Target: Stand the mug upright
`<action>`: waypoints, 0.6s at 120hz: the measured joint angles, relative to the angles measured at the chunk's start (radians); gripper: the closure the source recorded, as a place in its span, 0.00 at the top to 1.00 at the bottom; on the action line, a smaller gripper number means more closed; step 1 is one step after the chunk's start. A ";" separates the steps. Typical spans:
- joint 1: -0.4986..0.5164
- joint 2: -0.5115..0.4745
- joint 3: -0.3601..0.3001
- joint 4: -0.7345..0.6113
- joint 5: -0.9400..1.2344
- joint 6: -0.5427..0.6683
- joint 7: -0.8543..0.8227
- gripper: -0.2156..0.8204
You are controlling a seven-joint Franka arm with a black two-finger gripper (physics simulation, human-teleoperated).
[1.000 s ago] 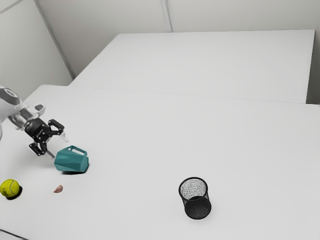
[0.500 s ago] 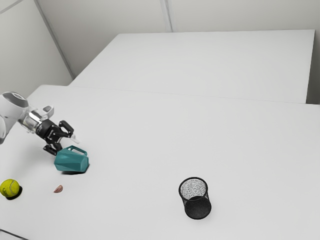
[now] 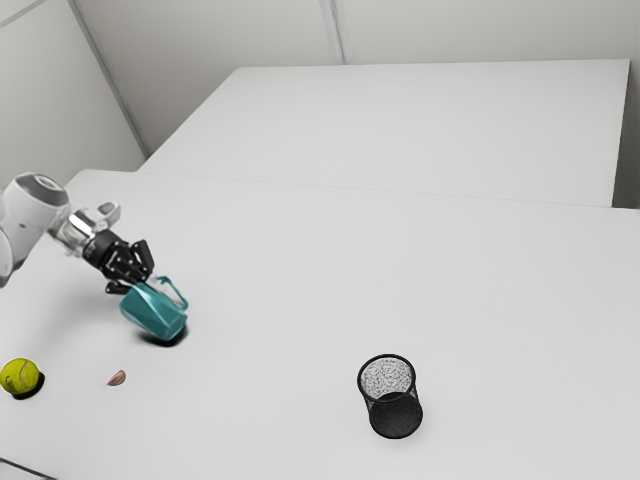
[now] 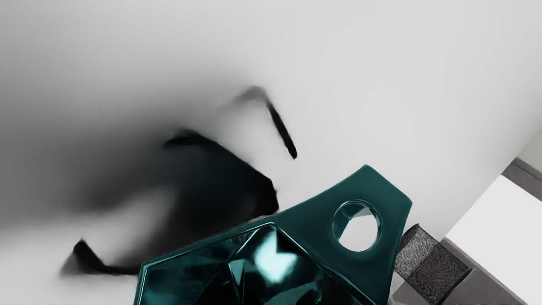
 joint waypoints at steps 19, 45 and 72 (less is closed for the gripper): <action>-0.026 -0.047 -0.027 0.001 0.050 0.012 -0.029 0.05; -0.172 -0.172 -0.064 -0.007 0.275 0.118 -0.088 0.04; -0.291 -0.300 -0.135 -0.087 0.555 0.259 -0.181 0.04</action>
